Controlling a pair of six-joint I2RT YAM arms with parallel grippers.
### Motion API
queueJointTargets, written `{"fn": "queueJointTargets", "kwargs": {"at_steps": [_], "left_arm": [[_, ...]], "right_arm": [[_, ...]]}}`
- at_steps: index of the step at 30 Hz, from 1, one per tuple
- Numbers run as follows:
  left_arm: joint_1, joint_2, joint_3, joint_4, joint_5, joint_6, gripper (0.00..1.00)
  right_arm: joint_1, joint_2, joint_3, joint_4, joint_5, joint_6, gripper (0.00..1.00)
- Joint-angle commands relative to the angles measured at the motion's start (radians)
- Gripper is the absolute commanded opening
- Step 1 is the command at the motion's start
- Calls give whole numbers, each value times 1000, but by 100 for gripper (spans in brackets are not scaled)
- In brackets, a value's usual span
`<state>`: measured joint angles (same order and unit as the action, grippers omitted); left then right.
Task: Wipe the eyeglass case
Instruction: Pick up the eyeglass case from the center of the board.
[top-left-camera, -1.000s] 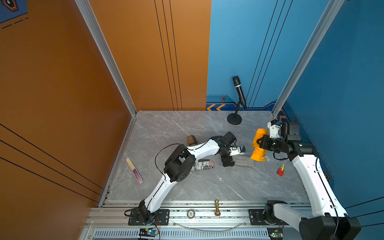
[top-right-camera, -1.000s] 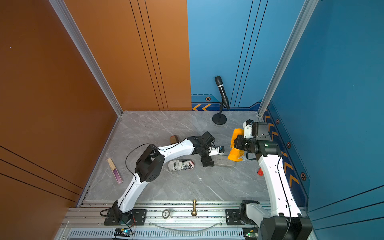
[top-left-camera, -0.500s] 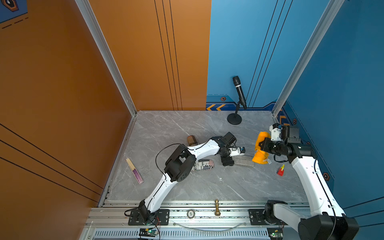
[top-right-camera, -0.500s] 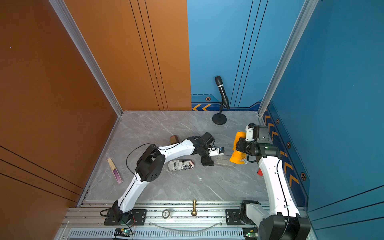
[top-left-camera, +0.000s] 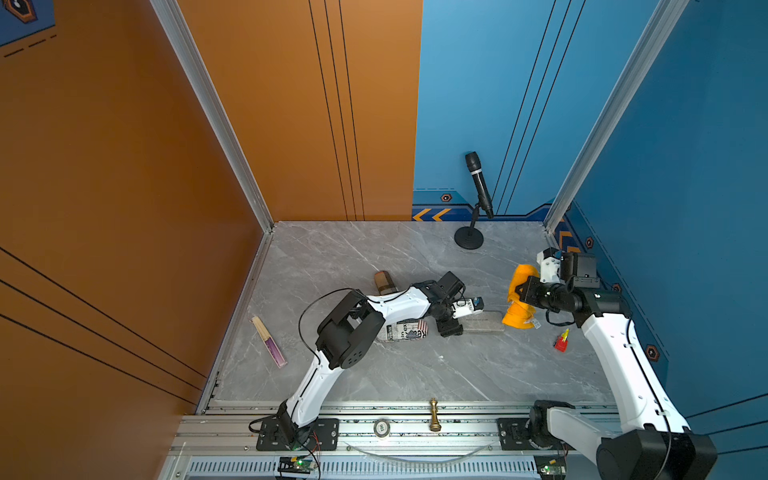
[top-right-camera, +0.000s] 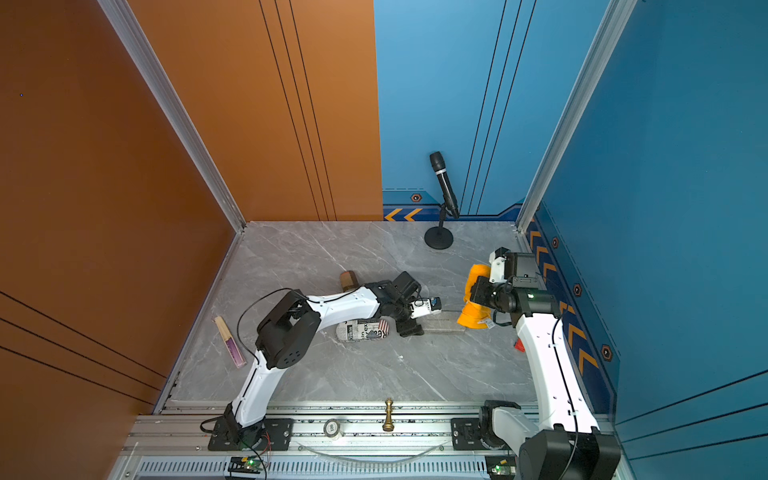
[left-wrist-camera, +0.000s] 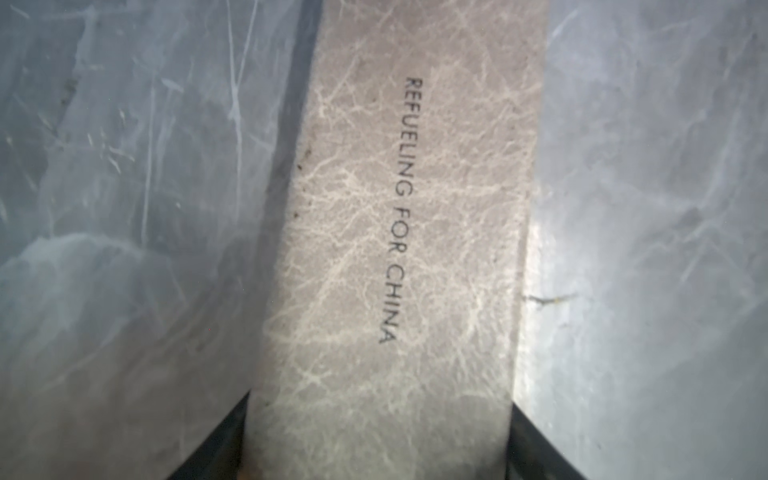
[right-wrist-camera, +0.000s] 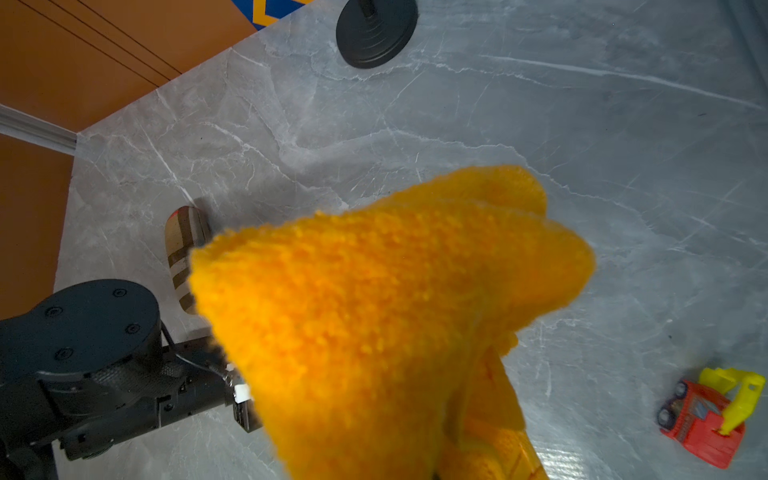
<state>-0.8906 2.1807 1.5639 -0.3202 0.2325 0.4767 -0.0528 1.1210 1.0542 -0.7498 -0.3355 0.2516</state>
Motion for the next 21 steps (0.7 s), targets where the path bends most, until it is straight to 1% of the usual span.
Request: {"fn": "queueJointTargets", "kwargs": {"at_steps": [1,5,9,12,14,19,21], "left_arm": [[-31,-118,-96,117,-67,-60,55],[-68,-213,-246,241,-144,-111,50],[-104,-259,-370,406,-218,-187,43],[-119,-269,-429,531,-264,-226,41],[-129,-267,-447,575,-295,-241,40],[-134,-248,-458,617,-367,-279,39],[-129,-251,-474,638,-371,-294,39]], "right_arm": [[56,28,-15,-28,-3,-1,0],[133,60,-68,-31,13,-10,0],[232,141,-144,29,4,1,0],[236,219,-201,127,-118,47,0],[237,265,-235,196,-195,87,0],[292,353,-311,410,-390,226,0],[281,372,-367,522,-453,286,0]]}}
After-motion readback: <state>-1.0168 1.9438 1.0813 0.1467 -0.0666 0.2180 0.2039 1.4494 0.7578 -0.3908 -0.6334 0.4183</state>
